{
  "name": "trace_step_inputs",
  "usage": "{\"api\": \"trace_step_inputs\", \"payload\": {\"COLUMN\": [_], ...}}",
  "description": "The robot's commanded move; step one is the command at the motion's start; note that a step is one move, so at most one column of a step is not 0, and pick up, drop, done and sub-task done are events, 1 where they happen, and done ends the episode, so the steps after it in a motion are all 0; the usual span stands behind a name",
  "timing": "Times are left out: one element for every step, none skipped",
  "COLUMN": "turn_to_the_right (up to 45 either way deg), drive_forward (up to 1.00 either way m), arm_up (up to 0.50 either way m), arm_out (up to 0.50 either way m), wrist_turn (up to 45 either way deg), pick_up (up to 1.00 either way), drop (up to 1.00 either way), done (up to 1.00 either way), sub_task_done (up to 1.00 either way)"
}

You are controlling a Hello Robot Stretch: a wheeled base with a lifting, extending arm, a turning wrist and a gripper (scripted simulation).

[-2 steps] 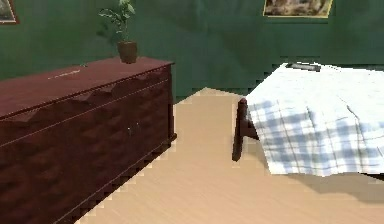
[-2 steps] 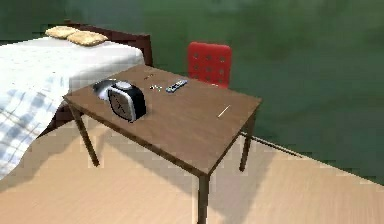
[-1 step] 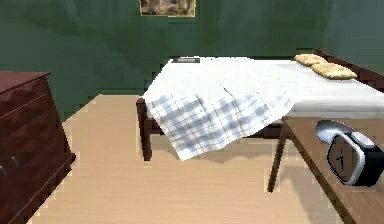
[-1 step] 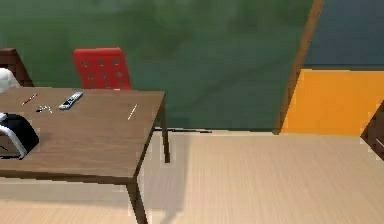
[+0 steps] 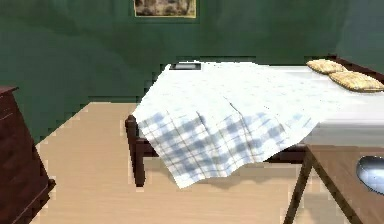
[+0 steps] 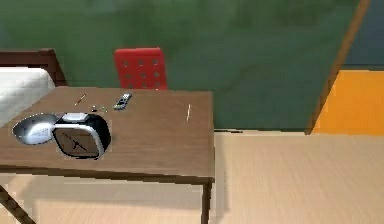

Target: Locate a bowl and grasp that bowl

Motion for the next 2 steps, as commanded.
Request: {"api": "trace_step_inputs", "payload": {"turn_to_the_right": [-36.0, 45.0], "drive_forward": [0.00, 0.00], "arm_up": [0.00, 0.00], "arm_out": [0.00, 0.00], "wrist_turn": [0.0, 0.0], "pick_up": [0.00, 0.00], "drop": [0.00, 0.00], "done": [0.00, 0.00], "sub_task_done": [0.00, 0.00]}}
